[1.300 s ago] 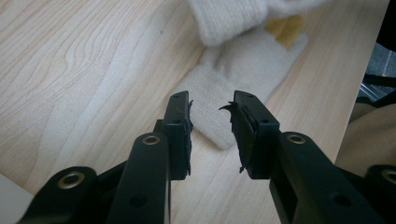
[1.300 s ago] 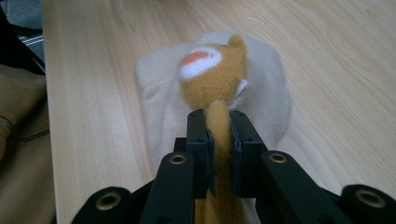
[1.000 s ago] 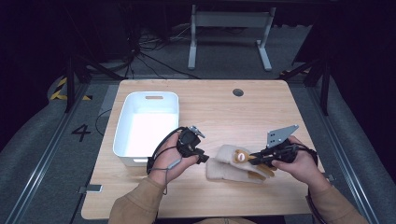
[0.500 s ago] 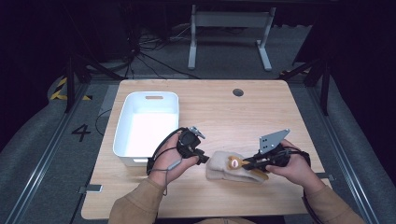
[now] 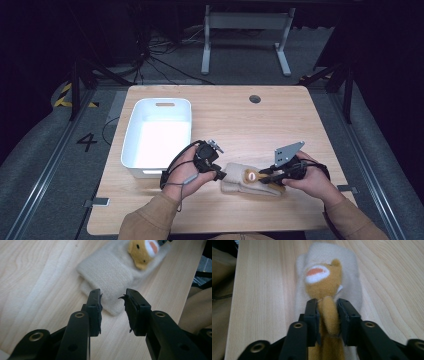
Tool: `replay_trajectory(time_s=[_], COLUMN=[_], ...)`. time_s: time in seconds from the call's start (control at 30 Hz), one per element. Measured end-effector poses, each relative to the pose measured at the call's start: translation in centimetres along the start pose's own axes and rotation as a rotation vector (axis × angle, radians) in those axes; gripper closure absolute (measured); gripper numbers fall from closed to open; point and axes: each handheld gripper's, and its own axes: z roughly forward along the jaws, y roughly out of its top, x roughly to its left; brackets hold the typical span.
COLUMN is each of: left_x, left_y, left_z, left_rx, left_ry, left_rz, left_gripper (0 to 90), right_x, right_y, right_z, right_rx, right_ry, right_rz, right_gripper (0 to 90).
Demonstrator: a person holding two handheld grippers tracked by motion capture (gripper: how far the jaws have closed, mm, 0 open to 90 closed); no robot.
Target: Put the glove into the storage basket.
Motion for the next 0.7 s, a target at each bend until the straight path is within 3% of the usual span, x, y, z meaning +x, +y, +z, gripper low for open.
replay_trajectory(time_s=[0.2, 0.37, 0.47, 0.5, 0.53, 0.7], left_x=[-0.7, -0.8, -0.7, -0.7, -0.7, -0.3], left_y=[0.8, 1.2, 1.3, 1.3, 1.2, 1.0], left_z=[0.7, 1.0, 1.1, 1.1, 1.2, 1.5], left_rx=[0.025, 0.036, 0.055, 0.055, 0.06, 0.093], left_ry=[-0.011, -0.012, 0.003, 0.003, 0.003, 0.0], left_rz=[0.031, 0.044, 0.043, 0.043, 0.044, 0.025], left_gripper=[65.8, 64.8, 63.7, 63.7, 63.4, 62.3], right_x=[0.4, 0.6, 0.6, 0.6, 0.6, 0.6], right_y=[-0.4, -1.0, -2.0, -2.0, -2.6, -3.3], right_z=[-1.1, -2.6, -3.9, -3.9, -4.2, -4.5], right_rx=[-0.043, -0.037, 0.006, 0.006, 0.051, 0.102], right_ry=[-0.028, -0.071, -0.1, -0.1, -0.114, -0.117], right_rz=[0.044, 0.1, 0.174, 0.174, 0.199, 0.236], right_gripper=[57.8, 58.7, 62.9, 62.9, 65.7, 69.4])
